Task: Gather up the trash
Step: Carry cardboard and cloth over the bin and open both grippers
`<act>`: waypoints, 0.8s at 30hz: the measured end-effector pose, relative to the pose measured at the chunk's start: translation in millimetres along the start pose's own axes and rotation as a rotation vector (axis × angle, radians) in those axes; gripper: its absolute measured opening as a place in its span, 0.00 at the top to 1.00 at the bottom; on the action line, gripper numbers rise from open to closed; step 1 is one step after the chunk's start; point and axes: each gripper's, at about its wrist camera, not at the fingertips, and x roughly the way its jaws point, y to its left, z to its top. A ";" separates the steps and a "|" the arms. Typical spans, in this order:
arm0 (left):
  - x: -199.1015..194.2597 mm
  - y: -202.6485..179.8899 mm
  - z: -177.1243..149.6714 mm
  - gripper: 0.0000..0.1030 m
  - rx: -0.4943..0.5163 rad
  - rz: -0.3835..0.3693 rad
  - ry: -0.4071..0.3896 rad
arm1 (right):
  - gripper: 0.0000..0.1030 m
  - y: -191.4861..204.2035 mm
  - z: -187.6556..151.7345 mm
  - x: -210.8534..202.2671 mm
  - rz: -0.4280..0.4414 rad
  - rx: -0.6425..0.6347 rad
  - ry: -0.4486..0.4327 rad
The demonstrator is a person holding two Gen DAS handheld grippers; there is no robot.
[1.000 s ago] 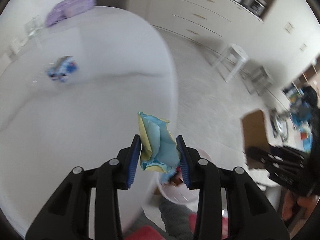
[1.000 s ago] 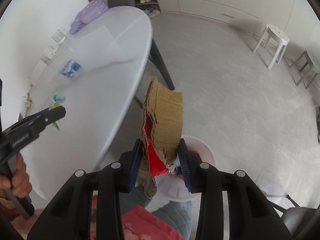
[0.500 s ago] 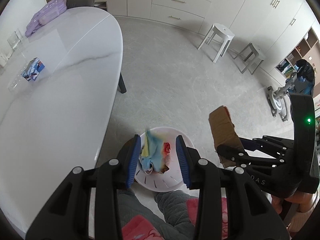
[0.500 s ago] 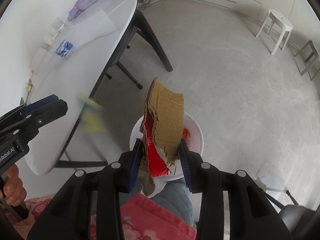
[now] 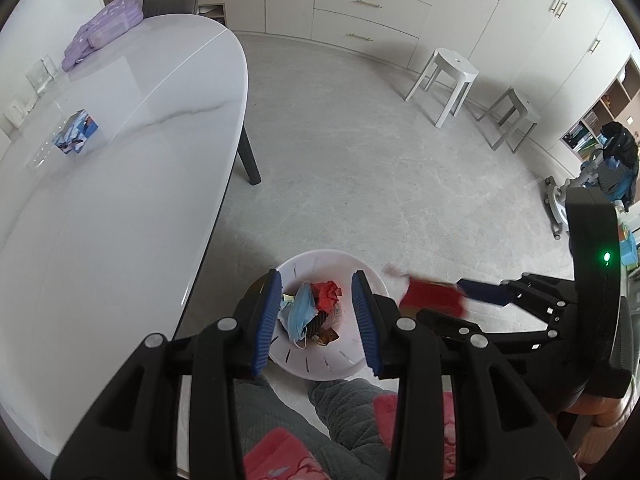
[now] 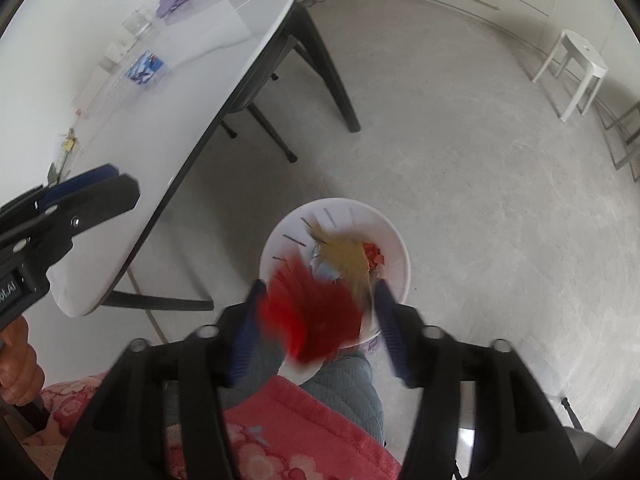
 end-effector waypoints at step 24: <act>-10.2 -1.4 3.6 0.10 0.010 0.048 -0.047 | 0.10 -11.6 10.4 -2.0 -0.017 0.043 -0.021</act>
